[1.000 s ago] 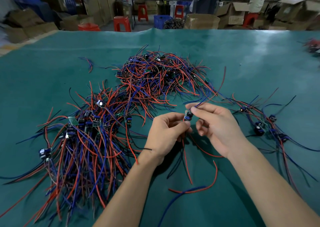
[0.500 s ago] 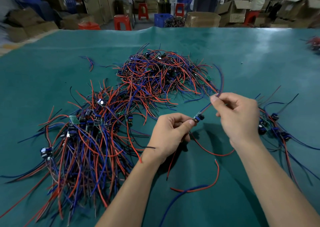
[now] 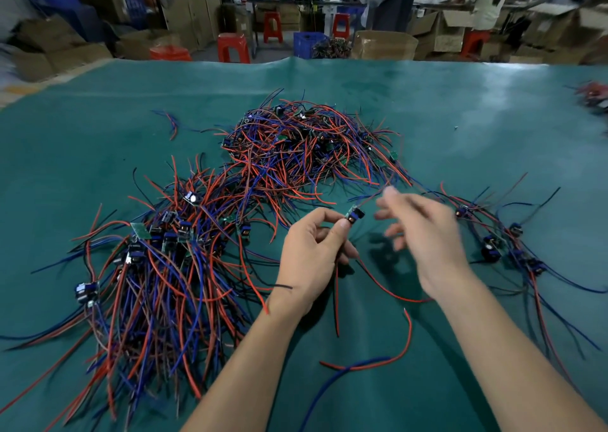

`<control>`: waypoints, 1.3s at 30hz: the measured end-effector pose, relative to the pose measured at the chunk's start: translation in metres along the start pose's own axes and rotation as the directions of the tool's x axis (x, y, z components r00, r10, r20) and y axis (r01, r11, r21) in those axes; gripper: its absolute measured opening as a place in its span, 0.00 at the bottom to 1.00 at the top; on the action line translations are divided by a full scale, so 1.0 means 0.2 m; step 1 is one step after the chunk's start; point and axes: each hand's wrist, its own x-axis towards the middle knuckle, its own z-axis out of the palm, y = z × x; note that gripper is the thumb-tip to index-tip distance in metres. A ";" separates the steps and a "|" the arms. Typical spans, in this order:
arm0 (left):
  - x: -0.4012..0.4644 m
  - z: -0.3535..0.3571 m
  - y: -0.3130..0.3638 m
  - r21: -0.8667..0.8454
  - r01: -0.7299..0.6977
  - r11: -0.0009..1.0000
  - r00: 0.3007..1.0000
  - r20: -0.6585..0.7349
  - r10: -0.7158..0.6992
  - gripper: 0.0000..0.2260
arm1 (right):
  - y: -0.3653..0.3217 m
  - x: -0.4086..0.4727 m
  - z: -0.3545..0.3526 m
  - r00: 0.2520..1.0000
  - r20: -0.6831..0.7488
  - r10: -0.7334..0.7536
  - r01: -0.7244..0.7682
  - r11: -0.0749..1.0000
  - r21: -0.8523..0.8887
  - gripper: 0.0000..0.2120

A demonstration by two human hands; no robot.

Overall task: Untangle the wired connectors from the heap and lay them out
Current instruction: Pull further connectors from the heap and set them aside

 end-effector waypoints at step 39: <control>-0.01 0.00 0.03 -0.022 0.075 0.997 0.993 0.095 -0.073 0.06 | -0.27 0.50 0.48 0.928 0.362 0.083 0.264 0.539 -0.800 0.11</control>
